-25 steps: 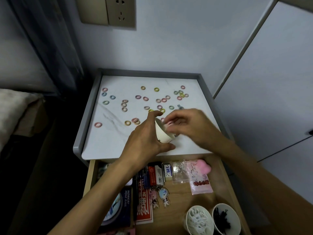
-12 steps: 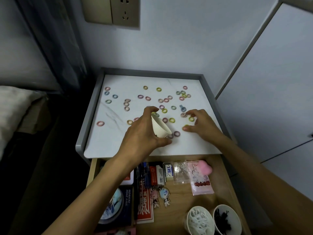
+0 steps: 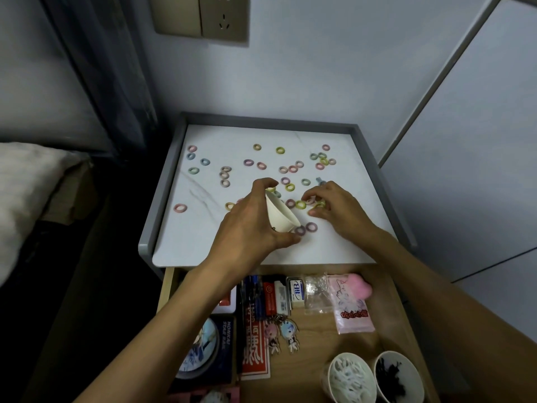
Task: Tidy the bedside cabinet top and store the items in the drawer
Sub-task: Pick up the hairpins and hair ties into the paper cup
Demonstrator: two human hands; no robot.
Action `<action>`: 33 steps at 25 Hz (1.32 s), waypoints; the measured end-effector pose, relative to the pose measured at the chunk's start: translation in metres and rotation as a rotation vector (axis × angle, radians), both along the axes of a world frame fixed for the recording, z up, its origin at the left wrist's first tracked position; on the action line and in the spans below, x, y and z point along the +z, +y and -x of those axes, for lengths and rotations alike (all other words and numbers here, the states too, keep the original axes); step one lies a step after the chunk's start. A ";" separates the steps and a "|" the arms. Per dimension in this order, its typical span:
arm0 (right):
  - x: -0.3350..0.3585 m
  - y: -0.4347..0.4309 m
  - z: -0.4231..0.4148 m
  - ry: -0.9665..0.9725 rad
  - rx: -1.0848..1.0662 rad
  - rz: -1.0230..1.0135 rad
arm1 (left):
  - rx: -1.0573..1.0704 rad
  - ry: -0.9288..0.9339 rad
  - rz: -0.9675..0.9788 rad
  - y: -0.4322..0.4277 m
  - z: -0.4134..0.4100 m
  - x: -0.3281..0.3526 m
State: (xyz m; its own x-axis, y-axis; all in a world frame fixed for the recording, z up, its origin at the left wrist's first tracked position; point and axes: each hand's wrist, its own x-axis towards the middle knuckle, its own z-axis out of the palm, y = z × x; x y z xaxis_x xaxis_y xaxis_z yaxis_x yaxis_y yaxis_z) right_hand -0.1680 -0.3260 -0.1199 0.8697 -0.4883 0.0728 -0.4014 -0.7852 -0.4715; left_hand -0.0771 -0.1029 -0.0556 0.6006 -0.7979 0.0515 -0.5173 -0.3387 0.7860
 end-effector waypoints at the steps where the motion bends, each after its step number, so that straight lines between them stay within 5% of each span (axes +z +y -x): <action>1: -0.001 0.001 -0.001 -0.015 -0.003 0.008 | -0.001 -0.004 -0.002 -0.001 0.000 0.000; 8: 0.004 -0.005 0.005 0.147 -0.202 0.093 | -0.007 -0.021 -0.005 -0.002 0.001 -0.002; 12: 0.045 0.007 0.004 -0.125 -0.282 -0.198 | -0.010 -0.018 0.022 -0.001 0.004 -0.002; 16: 0.095 0.056 -0.008 -0.235 0.118 -0.522 | 0.032 0.028 0.069 -0.004 0.004 0.001; 20: 0.094 0.083 -0.016 -0.117 0.272 -0.482 | 0.048 0.049 0.114 -0.003 0.002 -0.001; 25: 0.089 0.050 -0.023 -0.326 0.009 -0.417 | 0.122 0.030 0.125 0.002 -0.007 0.005; 29: 0.051 -0.043 -0.060 -0.066 -0.335 -0.167 | 0.137 0.042 0.125 0.004 -0.013 0.009; 33: 0.026 -0.102 -0.087 0.166 -0.436 -0.103 | 0.152 0.058 0.122 0.005 -0.022 0.010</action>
